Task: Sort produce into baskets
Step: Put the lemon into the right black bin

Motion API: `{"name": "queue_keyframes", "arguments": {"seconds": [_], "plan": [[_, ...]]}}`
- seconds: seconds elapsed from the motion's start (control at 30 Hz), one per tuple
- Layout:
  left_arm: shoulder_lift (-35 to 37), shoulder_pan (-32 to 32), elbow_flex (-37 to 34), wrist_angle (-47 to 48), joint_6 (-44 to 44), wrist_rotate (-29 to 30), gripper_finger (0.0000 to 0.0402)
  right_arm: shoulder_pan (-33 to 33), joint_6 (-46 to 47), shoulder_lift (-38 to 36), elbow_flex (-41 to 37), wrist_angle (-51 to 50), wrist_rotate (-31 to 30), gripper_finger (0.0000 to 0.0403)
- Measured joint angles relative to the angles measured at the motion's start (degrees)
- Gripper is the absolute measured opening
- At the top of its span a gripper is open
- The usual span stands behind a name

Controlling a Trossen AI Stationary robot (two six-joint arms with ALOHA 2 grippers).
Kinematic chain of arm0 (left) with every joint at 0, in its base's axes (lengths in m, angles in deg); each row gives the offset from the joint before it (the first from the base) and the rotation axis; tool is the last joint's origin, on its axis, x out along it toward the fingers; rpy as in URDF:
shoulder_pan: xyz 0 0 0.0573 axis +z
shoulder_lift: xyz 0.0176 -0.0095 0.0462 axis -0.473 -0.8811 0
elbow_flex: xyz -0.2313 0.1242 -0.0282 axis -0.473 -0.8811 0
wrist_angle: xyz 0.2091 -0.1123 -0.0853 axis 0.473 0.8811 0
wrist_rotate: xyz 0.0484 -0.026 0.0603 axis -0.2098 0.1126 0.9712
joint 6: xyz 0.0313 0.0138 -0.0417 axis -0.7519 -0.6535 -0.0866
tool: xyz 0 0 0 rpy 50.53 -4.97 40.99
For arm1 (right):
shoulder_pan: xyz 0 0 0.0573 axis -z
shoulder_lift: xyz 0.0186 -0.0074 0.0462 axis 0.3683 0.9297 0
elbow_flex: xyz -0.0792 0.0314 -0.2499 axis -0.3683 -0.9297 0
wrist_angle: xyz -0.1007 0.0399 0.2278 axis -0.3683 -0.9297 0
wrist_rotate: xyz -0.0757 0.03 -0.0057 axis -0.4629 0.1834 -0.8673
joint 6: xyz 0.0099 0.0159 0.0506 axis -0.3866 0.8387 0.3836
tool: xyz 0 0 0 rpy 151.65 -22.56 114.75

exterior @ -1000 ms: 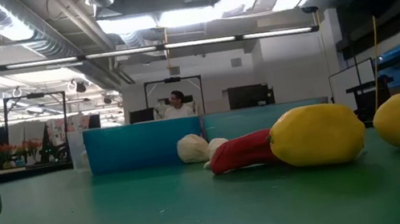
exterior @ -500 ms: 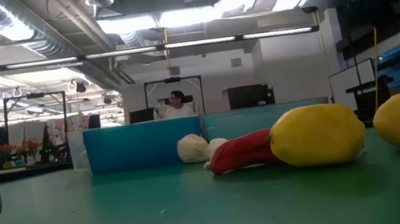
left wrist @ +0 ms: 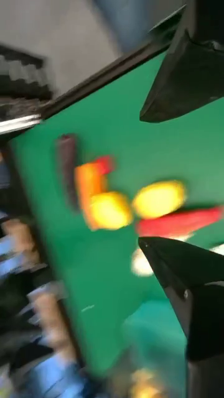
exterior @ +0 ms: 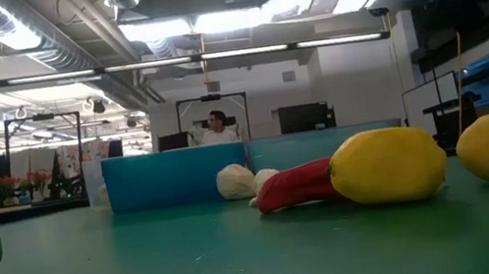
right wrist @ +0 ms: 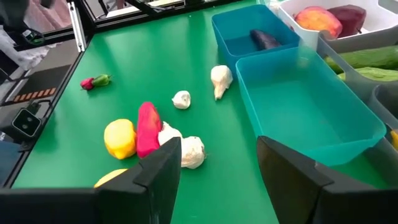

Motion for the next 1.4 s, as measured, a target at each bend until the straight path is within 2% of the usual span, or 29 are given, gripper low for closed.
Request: {"name": "queue_keyframes", "arguments": {"seconds": [0.1,0.27,0.4,0.47,0.53,0.7,0.9,1.27,1.4], "plan": [[0.00,2.43,-2.52,-10.65,-7.60,0.30,0.0310,0.00,0.39,-0.01,0.00,0.28,-0.04,0.0209],[0.02,8.61,-3.17,-18.30,-10.04,-7.34,0.0310,-0.02,1.99,0.00,0.00,0.26,-0.04,0.0209],[0.03,13.52,-3.49,-16.77,-1.65,-7.65,0.0310,-0.01,2.78,0.00,0.00,0.39,-0.07,0.0209],[-1.11,15.42,-4.72,-17.28,5.81,-7.63,0.0310,-0.01,3.51,-0.01,0.00,0.41,-0.11,0.0209],[-3.34,16.42,-5.63,-16.74,8.96,-7.52,0.0310,-0.02,3.59,-0.02,0.00,0.39,-0.09,0.0209],[-10.12,15.49,-6.43,-23.65,8.89,-7.64,0.0310,0.00,3.65,-0.01,-0.02,0.32,-0.15,0.0209],[-16.36,13.49,-6.43,-25.84,7.06,-10.14,0.0310,-0.02,3.50,-0.02,-0.02,0.22,-0.15,0.0209],[-19.60,12.25,-6.32,-30.05,12.89,-12.14,0.0305,-0.01,3.88,0.00,-0.02,0.22,-0.06,0.0209],[-20.63,13.47,-6.43,-30.87,15.50,-16.74,0.0286,-0.02,5.27,-0.02,-0.02,0.15,-0.02,0.0209]]}}
